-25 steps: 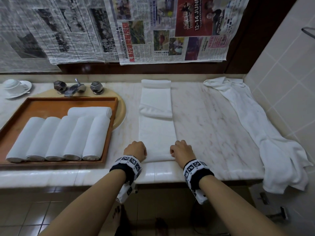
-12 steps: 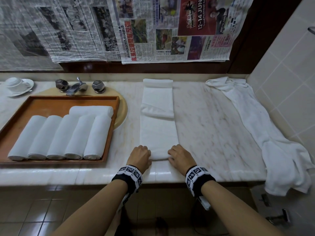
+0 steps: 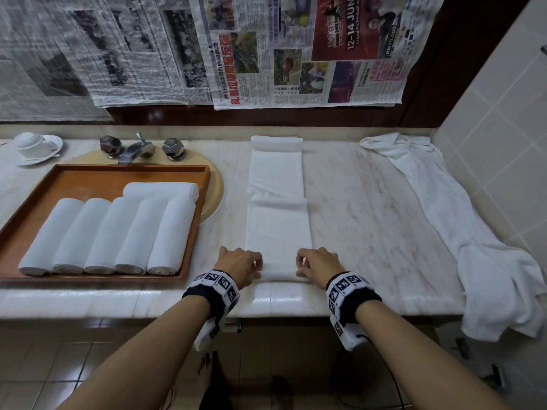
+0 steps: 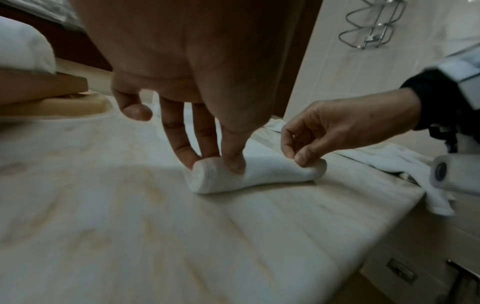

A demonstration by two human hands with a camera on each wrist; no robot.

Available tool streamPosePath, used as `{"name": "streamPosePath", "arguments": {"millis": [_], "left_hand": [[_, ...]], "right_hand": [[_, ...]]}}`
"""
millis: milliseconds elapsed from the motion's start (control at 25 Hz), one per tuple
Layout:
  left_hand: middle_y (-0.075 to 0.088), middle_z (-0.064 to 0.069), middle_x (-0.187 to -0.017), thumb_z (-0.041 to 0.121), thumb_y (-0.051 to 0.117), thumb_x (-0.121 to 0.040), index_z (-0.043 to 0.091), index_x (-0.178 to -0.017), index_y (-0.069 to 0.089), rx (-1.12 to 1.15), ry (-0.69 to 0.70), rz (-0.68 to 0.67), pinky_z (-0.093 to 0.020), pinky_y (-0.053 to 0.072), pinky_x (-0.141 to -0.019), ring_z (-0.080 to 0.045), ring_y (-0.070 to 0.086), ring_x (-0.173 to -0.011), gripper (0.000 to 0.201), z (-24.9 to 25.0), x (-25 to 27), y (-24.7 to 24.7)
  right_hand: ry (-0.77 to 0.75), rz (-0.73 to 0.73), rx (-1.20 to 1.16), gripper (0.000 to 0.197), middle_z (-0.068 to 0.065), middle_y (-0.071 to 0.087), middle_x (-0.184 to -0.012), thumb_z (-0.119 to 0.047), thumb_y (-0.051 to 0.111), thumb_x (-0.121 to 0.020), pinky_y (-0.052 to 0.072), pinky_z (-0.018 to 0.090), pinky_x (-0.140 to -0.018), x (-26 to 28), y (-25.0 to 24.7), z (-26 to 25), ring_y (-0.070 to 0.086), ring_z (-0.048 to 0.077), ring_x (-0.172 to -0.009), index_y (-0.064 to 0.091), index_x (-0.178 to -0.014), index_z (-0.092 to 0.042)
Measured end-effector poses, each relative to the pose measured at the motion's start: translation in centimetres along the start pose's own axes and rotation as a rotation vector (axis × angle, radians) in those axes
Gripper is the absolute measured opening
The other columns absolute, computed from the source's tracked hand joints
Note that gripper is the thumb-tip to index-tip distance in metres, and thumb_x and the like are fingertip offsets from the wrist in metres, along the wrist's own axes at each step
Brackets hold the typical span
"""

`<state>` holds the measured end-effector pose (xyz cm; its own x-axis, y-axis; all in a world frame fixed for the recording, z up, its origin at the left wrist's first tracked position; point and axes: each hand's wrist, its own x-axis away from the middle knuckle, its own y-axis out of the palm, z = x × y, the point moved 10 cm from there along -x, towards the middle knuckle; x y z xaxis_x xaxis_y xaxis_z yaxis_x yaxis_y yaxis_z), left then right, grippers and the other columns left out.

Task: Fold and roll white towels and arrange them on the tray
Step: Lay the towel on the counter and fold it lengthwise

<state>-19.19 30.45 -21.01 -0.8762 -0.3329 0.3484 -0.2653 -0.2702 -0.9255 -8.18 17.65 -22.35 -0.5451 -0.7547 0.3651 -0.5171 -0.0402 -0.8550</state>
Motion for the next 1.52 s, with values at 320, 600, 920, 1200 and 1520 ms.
{"name": "streamPosePath", "arguments": {"millis": [320,600,920,1200,1520], "left_hand": [[0.061,0.0,-0.102,0.014,0.058,-0.09,0.023,-0.096,0.071,0.015,-0.02,0.105,-0.031,0.046,-0.076,-0.024,0.061,-0.091,0.017,1.5,-0.8,-0.1],[0.059,-0.003,-0.109,0.033,0.063,-0.087,0.016,-0.114,0.064,0.127,0.031,0.147,-0.032,0.047,-0.083,-0.024,0.057,-0.099,0.032,2.4,0.3,1.3],[0.063,-0.006,-0.104,0.025,0.053,-0.091,0.01,-0.109,0.064,-0.033,0.108,0.181,-0.032,0.045,-0.083,-0.024,0.054,-0.102,0.026,2.7,-0.2,1.2],[0.068,-0.002,-0.107,0.028,0.056,-0.093,0.021,-0.118,0.057,0.138,0.161,0.063,-0.034,0.047,-0.088,-0.023,0.059,-0.098,0.026,1.9,-0.1,1.1],[0.06,-0.003,-0.106,0.013,0.06,-0.091,0.016,-0.104,0.071,0.102,0.014,0.149,-0.033,0.049,-0.082,-0.025,0.059,-0.097,0.017,2.1,-1.6,-0.4]], "right_hand": [[-0.143,0.22,0.093,0.013,0.0,0.063,-0.099,-0.012,0.057,-0.091,0.042,0.028,-0.072,0.7,-0.7,-2.7,0.057,0.02,-0.094,0.069,-0.092,-0.014],[-0.273,0.13,0.121,0.024,0.002,0.061,-0.106,-0.024,0.065,-0.086,0.047,0.033,-0.085,1.0,1.1,-3.0,0.053,0.019,-0.101,0.068,-0.105,-0.01],[-0.29,0.115,0.106,0.027,0.008,0.063,-0.109,-0.02,0.056,-0.093,0.044,0.034,-0.088,0.6,0.6,-2.9,0.053,0.026,-0.106,0.068,-0.114,-0.008],[-0.098,0.037,-0.183,0.024,0.004,0.069,-0.102,-0.021,0.075,-0.083,0.051,0.03,-0.093,0.6,-0.9,-0.8,0.064,0.017,-0.094,0.073,-0.105,-0.014],[-0.12,0.173,0.036,0.012,0.001,0.063,-0.101,-0.013,0.062,-0.09,0.048,0.03,-0.077,0.0,-1.2,-3.0,0.06,0.021,-0.093,0.07,-0.097,-0.015]]}}
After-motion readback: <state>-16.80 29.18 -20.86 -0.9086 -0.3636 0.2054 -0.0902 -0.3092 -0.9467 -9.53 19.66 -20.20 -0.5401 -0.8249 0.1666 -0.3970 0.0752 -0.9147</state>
